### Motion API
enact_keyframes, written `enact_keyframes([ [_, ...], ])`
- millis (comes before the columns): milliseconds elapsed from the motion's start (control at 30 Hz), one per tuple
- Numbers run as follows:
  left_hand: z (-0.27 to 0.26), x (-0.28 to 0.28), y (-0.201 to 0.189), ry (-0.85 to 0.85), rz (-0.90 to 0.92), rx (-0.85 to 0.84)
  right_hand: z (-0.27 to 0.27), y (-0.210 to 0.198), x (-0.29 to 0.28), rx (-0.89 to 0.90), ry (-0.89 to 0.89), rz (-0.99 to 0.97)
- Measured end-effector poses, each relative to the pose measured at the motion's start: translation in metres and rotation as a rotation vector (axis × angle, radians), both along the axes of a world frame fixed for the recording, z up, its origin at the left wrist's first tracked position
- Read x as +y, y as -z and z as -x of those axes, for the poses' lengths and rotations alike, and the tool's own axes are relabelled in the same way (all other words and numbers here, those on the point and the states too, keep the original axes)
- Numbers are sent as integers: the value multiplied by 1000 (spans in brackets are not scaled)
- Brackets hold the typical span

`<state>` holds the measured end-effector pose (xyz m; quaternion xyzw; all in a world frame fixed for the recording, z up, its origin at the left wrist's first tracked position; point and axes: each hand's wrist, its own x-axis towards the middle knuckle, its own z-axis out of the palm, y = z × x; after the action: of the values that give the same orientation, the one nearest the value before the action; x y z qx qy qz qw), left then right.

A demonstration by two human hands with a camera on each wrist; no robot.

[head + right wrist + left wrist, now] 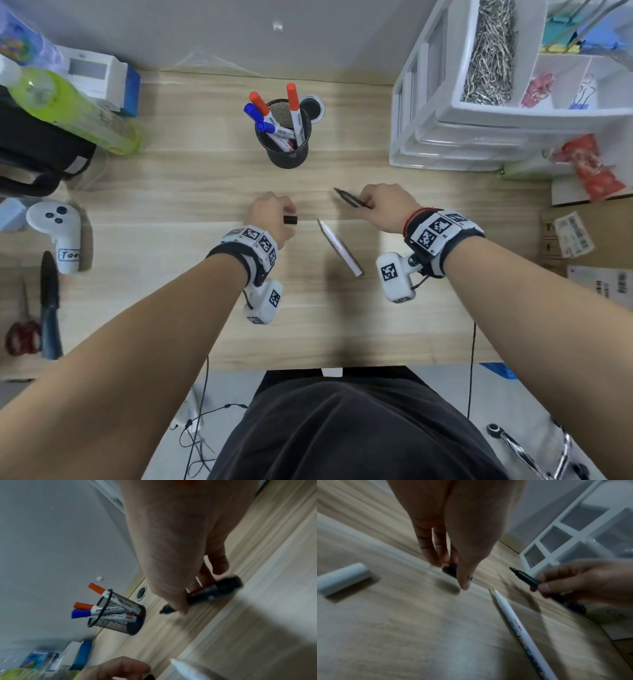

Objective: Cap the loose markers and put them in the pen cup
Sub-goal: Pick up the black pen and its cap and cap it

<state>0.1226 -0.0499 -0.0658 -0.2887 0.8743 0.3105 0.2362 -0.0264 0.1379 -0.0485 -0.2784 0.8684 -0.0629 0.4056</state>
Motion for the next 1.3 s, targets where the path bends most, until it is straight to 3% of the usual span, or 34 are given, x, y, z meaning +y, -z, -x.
enact_keyframes([
  [300, -1, -3, -6, -306, -192, 150, -9, -18, -17, -54, -57, 188],
  [967, 15, -3, -32, -120, -200, 270, -5, -30, -31, -13, -146, 212],
  [1067, 16, -5, -38, -175, -258, 289, -4, -38, -35, -27, -159, 171],
  [1200, 22, -4, -56, -246, -346, 355, -11, -54, -47, -65, -163, -35],
  [1300, 29, -1, -68, -298, -510, 409, -18, -56, -56, -125, -102, -11],
])
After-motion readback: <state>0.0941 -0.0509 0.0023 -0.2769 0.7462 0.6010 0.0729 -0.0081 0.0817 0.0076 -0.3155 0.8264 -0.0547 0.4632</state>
